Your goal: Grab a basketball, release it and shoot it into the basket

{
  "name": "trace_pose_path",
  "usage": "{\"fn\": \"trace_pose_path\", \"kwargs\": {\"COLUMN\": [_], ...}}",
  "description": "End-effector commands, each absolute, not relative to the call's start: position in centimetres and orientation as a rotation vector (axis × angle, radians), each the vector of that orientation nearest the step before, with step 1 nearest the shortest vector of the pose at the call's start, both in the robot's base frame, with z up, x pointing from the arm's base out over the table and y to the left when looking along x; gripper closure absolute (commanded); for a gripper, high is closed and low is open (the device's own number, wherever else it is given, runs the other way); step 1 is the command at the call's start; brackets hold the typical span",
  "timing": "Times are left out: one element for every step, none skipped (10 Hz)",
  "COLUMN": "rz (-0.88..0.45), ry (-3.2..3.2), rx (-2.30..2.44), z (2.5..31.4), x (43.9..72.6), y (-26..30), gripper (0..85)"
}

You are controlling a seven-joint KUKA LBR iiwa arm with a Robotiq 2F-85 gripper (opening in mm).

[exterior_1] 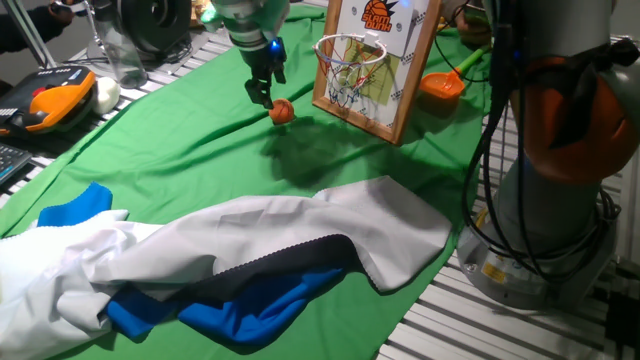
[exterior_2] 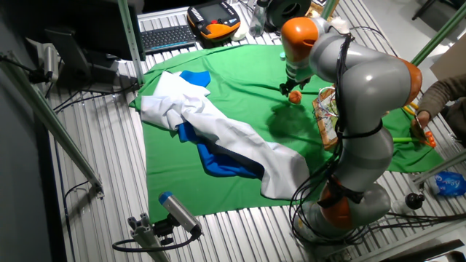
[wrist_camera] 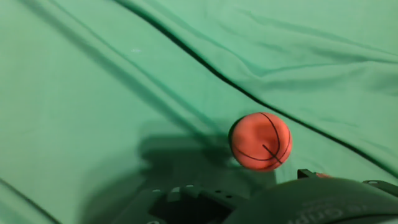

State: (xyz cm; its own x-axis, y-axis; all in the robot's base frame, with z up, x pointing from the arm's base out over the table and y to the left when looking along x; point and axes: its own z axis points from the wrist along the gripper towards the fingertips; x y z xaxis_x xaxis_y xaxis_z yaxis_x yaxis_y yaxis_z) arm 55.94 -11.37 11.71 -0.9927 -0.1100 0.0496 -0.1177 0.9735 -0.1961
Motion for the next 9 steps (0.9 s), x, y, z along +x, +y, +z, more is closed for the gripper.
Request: {"fn": "trace_pose_path", "kwargs": {"rz": [0.304, 0.304, 0.299, 0.287, 0.281, 0.278, 0.272, 0.258, 0.266], "ry": [-3.085, -3.085, -3.086, -3.085, -3.09, -3.089, -3.083, -3.074, -3.063], "rx": [0.186, 0.198, 0.213, 0.23, 0.238, 0.245, 0.261, 0.271, 0.251], "z": [11.3, 10.9, 10.5, 10.0, 9.7, 9.7, 9.8, 10.0, 10.1], "x": [56.0, 56.3, 56.6, 56.9, 57.2, 57.5, 57.8, 58.0, 58.0], "y": [-11.6, -11.8, -12.0, -12.3, -12.5, -12.7, -13.1, -13.4, -13.2], "gripper": [17.0, 17.0, 17.0, 17.0, 17.0, 17.0, 17.0, 17.0, 17.0]}}
